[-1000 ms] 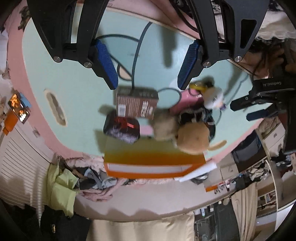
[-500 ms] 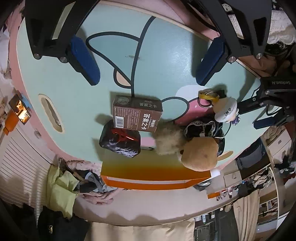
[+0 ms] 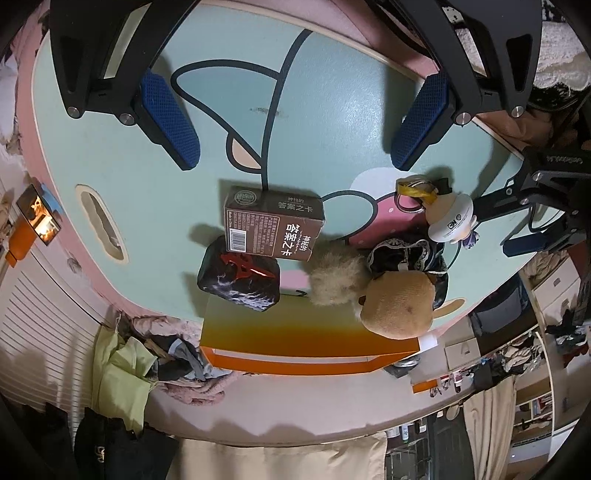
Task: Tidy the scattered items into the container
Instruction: 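Grasp the white chef figurine on the table with the left gripper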
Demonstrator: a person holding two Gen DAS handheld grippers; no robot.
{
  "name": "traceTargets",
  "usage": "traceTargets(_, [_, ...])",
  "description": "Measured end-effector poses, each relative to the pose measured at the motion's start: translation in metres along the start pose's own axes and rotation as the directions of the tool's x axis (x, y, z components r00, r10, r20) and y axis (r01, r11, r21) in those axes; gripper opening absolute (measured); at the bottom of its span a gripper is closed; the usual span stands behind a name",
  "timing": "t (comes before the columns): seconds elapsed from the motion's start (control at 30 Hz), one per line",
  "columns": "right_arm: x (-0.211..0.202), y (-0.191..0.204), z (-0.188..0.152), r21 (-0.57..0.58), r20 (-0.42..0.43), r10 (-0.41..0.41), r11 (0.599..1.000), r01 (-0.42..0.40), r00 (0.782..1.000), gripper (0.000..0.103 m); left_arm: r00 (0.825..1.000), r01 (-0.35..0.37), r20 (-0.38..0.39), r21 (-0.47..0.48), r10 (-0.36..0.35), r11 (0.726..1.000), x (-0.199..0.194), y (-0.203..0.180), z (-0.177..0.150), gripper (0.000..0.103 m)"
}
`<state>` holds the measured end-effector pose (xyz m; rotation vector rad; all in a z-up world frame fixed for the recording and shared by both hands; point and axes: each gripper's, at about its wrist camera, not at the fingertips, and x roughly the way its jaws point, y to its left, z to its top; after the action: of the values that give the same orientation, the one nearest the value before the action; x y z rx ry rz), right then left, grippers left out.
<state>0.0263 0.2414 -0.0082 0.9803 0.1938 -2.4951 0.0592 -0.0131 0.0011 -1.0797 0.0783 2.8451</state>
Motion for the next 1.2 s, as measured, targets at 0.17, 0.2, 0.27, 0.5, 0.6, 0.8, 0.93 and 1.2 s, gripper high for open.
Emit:
traceTargets(0.17, [0.000, -0.001, 0.000, -0.002, 0.008, 0.005, 1.000, -0.005, 1.000, 0.103, 0.990, 0.072, 0.120, 0.034, -0.076, 0.997, -0.027, -0.009, 0.008, 0.091])
traceTargets(0.2, [0.000, -0.001, 0.001, -0.002, 0.008, 0.005, 1.000, -0.005, 1.000, 0.103, 0.987, 0.093, 0.128, 0.039, -0.097, 0.995, -0.029, -0.010, 0.011, 0.091])
traceTargets(0.27, [0.000, -0.001, 0.001, -0.002, 0.009, 0.005, 1.000, -0.005, 1.000, 0.103, 0.984, 0.120, 0.125, 0.072, -0.128, 0.990, -0.028, -0.019, 0.017, 0.089])
traceTargets(0.5, [0.001, 0.000, 0.000, -0.002, 0.010, 0.006, 1.000, -0.006, 1.000, 0.103, 0.987, 0.132, 0.068, 0.203, -0.149, 0.970, -0.003, -0.059, 0.030, 0.071])
traceTargets(0.6, [0.001, 0.000, 0.000, -0.002, 0.010, 0.006, 1.000, -0.006, 1.000, 0.103, 0.992, 0.124, 0.003, 0.218, -0.128, 0.968, 0.016, -0.066, 0.029, 0.050])
traceTargets(0.8, [0.000, 0.001, 0.001, -0.003, 0.011, 0.006, 1.000, -0.006, 1.000, 0.103, 0.986, 0.153, 0.040, 0.136, -0.160, 0.979, 0.006, -0.046, 0.027, 0.041])
traceTargets(0.93, [0.001, 0.002, 0.001, -0.003, 0.011, 0.006, 1.000, -0.006, 1.000, 0.103, 0.986, 0.147, 0.068, 0.075, -0.153, 0.986, -0.008, -0.027, 0.019, 0.041])
traceTargets(1.2, [0.001, 0.001, 0.000, -0.004, 0.013, 0.007, 1.000, -0.007, 1.000, 0.103, 0.995, 0.083, 0.066, -0.054, -0.080, 0.995, -0.009, 0.011, 0.000, 0.040])
